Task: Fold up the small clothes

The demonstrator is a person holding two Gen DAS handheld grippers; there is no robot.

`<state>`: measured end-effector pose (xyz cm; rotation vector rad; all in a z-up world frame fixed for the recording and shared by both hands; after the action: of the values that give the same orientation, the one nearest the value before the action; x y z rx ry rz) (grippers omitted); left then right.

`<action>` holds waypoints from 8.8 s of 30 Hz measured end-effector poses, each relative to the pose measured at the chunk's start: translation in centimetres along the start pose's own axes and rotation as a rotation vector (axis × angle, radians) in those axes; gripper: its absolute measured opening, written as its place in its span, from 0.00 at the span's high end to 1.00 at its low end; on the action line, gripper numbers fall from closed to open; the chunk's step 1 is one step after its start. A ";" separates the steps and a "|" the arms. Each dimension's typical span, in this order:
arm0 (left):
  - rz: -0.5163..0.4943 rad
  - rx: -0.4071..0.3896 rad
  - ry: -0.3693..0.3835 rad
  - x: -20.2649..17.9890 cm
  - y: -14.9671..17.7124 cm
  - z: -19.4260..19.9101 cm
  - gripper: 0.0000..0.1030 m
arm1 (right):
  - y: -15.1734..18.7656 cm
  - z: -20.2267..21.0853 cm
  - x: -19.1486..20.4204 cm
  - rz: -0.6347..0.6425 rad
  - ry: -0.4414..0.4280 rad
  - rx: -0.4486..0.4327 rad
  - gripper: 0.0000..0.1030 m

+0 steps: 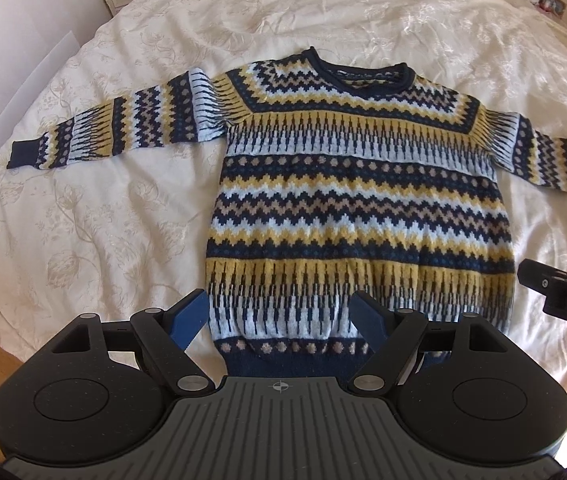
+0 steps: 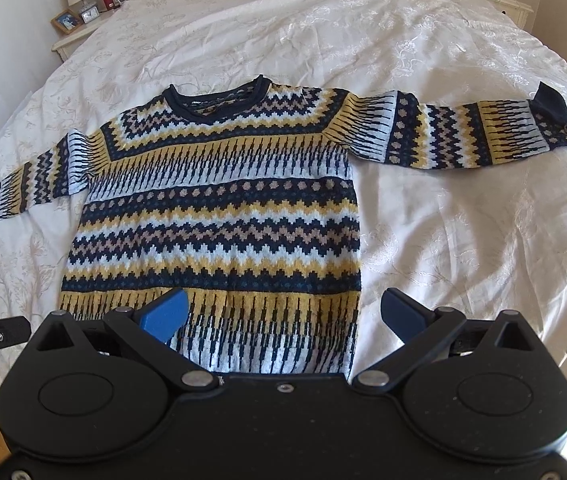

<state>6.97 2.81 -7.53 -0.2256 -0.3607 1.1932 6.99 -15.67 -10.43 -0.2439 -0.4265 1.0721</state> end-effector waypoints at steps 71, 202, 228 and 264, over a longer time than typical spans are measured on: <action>-0.082 -0.067 0.060 -6.1 -14.3 -8.2 0.35 | -24.8 -7.6 -21.4 -0.138 0.169 -0.324 0.87; 0.108 -0.060 0.142 11.8 -14.4 -23.9 0.69 | -13.9 -23.7 -7.6 -0.196 0.069 0.077 0.06; 0.335 0.084 0.113 10.8 -0.9 -21.8 0.15 | -6.3 -15.7 -2.2 0.076 -0.193 0.145 0.01; 0.513 -0.079 -0.002 27.3 -1.1 -20.6 0.27 | 0.4 -21.0 2.4 0.286 0.118 0.221 0.00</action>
<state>24.67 28.31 -21.88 -0.4015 -0.3626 1.6847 17.14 -13.12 -28.80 -0.1731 -0.1671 1.3665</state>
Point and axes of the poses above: each gripper's, at about its wrist camera, not at the fingertips, and z roughly against the way its jaws point, x to its left, y to its underside, the point moved 9 cm from there along -z, roughly the way its jaws point, and after that the axes turned 12 degrees about -z, right-handed, at the moved point
